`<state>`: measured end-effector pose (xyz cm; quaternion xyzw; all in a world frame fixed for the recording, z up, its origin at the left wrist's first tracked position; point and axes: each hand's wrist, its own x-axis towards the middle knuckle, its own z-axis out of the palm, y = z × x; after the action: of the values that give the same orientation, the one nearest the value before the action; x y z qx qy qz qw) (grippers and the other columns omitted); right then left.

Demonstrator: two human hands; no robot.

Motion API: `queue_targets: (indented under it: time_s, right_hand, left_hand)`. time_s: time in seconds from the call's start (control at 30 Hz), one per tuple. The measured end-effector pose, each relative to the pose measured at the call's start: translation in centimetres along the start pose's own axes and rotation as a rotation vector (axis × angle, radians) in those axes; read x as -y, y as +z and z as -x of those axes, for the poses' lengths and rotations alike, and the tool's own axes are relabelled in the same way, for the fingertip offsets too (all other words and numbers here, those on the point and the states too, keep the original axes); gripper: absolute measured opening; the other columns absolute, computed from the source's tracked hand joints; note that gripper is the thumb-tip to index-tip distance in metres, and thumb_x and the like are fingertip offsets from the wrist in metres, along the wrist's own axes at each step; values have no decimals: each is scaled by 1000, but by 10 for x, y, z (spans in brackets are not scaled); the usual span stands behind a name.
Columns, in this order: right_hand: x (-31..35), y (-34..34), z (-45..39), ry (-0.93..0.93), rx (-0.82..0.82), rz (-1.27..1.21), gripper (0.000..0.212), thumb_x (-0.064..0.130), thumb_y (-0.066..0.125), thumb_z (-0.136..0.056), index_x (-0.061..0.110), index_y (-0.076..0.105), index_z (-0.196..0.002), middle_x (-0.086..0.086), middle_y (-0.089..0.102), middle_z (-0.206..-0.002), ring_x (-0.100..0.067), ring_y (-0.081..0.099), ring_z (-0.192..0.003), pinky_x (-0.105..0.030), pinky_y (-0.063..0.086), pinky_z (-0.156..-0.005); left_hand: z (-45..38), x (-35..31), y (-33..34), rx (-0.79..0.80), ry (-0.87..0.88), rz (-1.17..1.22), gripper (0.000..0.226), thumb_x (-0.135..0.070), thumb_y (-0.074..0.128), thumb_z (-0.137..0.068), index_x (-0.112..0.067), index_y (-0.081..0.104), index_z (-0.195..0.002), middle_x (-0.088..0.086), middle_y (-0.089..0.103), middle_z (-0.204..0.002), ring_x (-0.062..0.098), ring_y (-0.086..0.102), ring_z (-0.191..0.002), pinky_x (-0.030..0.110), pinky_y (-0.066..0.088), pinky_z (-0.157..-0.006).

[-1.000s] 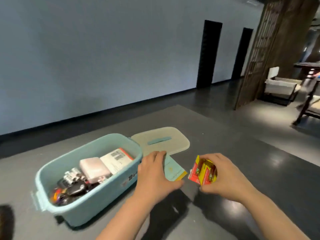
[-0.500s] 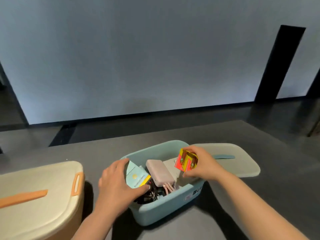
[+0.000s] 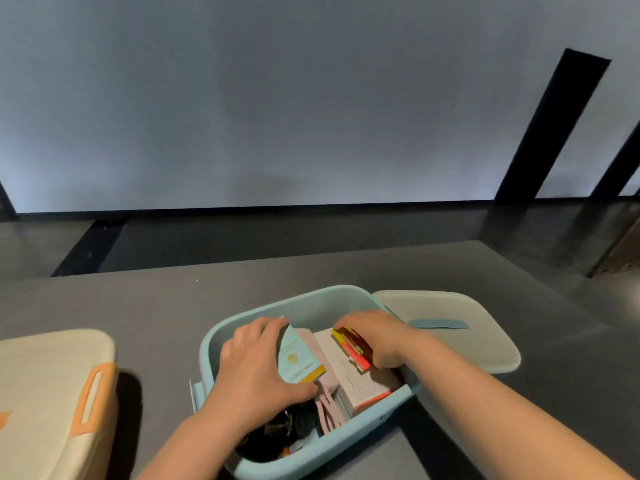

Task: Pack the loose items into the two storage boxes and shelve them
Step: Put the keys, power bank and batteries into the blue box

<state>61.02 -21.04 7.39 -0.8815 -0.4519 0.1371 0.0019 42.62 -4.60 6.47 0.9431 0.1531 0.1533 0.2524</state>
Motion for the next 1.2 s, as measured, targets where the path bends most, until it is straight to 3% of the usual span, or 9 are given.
queue_targets:
  time_s: [0.17,0.3,0.5,0.63,0.7,0.8,0.87,1.0,1.2]
  right_hand:
    - [-5,4,21,-20,-182,-100,91,11,75,-72,43,28,-143,14,26,-154,-12,24,-141,-38,26,-114]
    - [-9,4,45,-49,-300,-174,84,22,75,-68,45,34,-138,19,38,-141,-5,34,-131,-33,32,-109]
    - [-15,11,59,6,-372,-204,70,23,73,-72,47,41,-129,21,47,-131,-4,42,-121,-33,38,-104]
    - [-8,19,57,62,-363,-199,69,20,73,-74,44,43,-132,19,49,-133,-8,44,-123,-34,40,-105]
    - [-5,19,56,76,-368,-215,66,22,72,-76,43,44,-132,18,50,-132,-8,45,-122,-34,41,-104]
    - [-7,24,64,96,-431,-281,55,27,69,-81,41,49,-130,17,53,-130,-8,46,-120,-35,41,-104]
    - [-13,30,73,140,-485,-348,51,17,65,-81,37,54,-127,15,55,-128,-8,47,-120,-34,39,-104]
    - [-7,41,87,207,-558,-553,56,-7,49,-78,26,60,-123,8,57,-127,-10,49,-121,-23,36,-106]
    - [28,68,113,362,-717,-601,55,-6,45,-80,30,60,-118,17,55,-126,-5,45,-119,-22,35,-105]
  left_hand:
    - [-40,-21,27,201,63,-157,102,-75,62,-45,-31,34,-133,-10,40,-130,16,32,-120,33,27,-96]
    - [-60,-28,52,345,101,-239,93,-65,70,-48,-29,39,-128,-6,44,-125,19,36,-120,35,28,-97]
    - [-62,-22,70,416,60,-241,103,-71,66,-52,-26,31,-138,-2,39,-138,21,32,-128,39,24,-103]
    - [-57,-22,64,440,47,-239,111,-74,67,-56,-24,23,-145,5,12,-158,24,9,-144,42,11,-115]
    - [-51,-28,56,386,44,-210,107,-73,65,-60,-25,23,-146,3,9,-159,22,8,-145,40,9,-116]
    - [-37,-45,46,139,102,-84,78,-69,55,-74,-31,34,-139,-7,32,-149,15,27,-137,32,22,-108]
    - [-20,-61,45,31,166,20,58,-65,47,-81,-37,40,-131,-16,43,-136,9,36,-126,27,25,-98]
    - [17,-84,62,105,269,-56,43,-56,36,-92,-39,36,-131,-16,45,-134,9,39,-122,28,30,-103]
    - [33,-70,58,99,328,-268,58,-63,13,-92,-34,40,-133,-16,48,-131,10,45,-119,27,33,-100]
